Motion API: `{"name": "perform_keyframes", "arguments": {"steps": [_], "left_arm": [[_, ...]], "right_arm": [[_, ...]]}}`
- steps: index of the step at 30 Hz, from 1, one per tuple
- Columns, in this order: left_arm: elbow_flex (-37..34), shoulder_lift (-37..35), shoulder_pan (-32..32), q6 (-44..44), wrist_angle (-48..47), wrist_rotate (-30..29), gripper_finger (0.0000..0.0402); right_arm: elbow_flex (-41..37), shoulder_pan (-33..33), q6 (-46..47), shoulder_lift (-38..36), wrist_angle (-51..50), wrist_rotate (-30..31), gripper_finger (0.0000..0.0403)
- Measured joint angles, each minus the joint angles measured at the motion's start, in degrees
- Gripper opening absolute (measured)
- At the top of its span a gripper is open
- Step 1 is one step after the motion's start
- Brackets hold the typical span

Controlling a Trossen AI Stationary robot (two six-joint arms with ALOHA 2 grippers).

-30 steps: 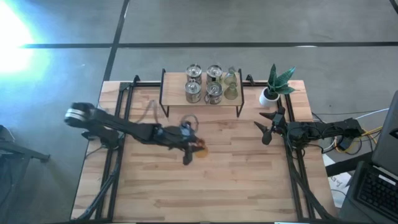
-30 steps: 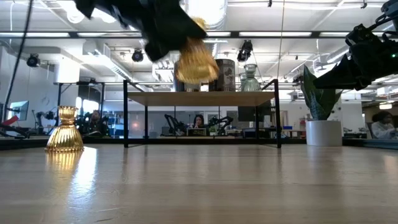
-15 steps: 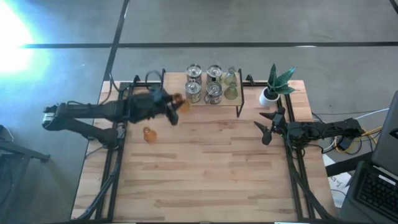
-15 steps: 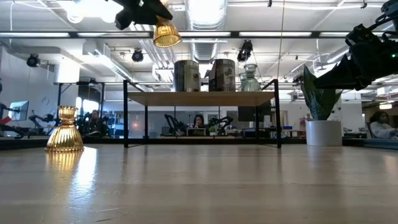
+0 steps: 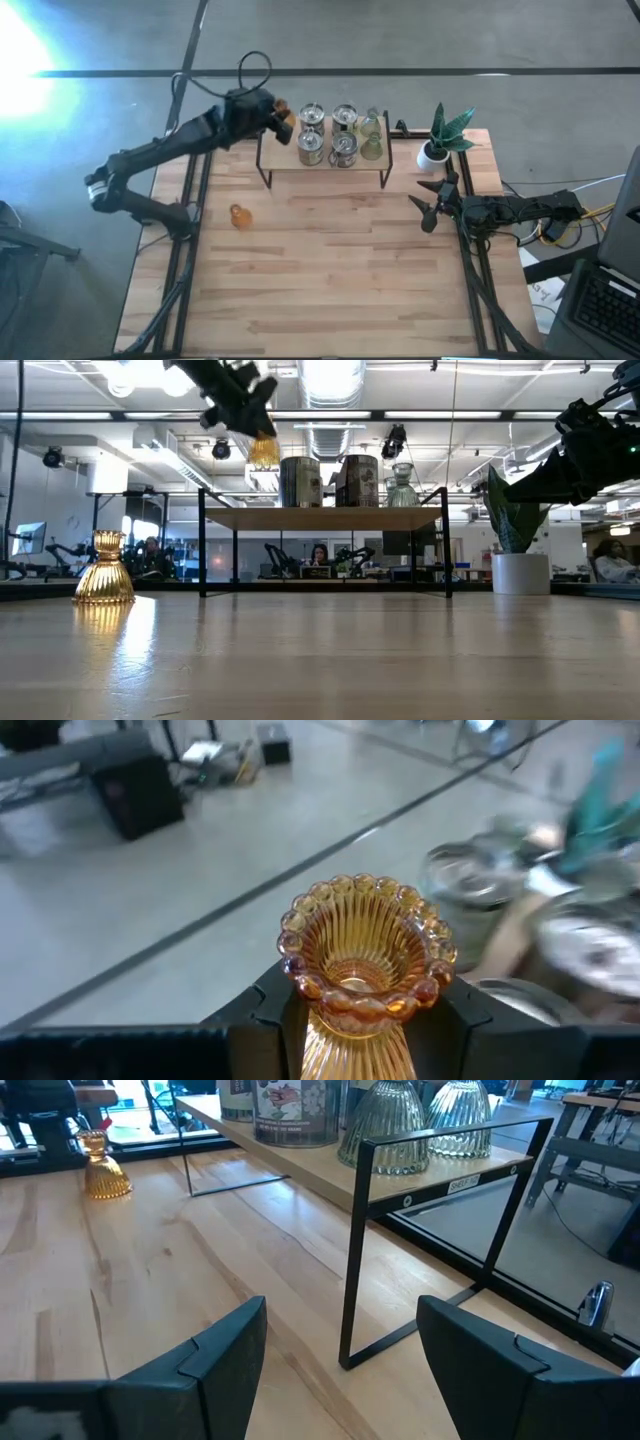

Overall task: Pick & Place candle stick holders
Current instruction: Put the right orange candle holder on the shelf

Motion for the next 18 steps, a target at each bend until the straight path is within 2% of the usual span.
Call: {"name": "perform_keyframes", "arguments": {"steps": [7, 18], "left_arm": [[-1.02, 4.78, 5.39, 0.82, 0.64, 0.23, 0.0127], [-2.08, 8.13, 8.54, 1.54, 4.08, 1.27, 0.0127]], "right_arm": [[0.00, 0.00, 0.00, 0.00, 0.01, 0.00, 0.0251], [0.00, -0.02, -0.01, 0.00, -0.01, 0.00, 0.0251]]}}
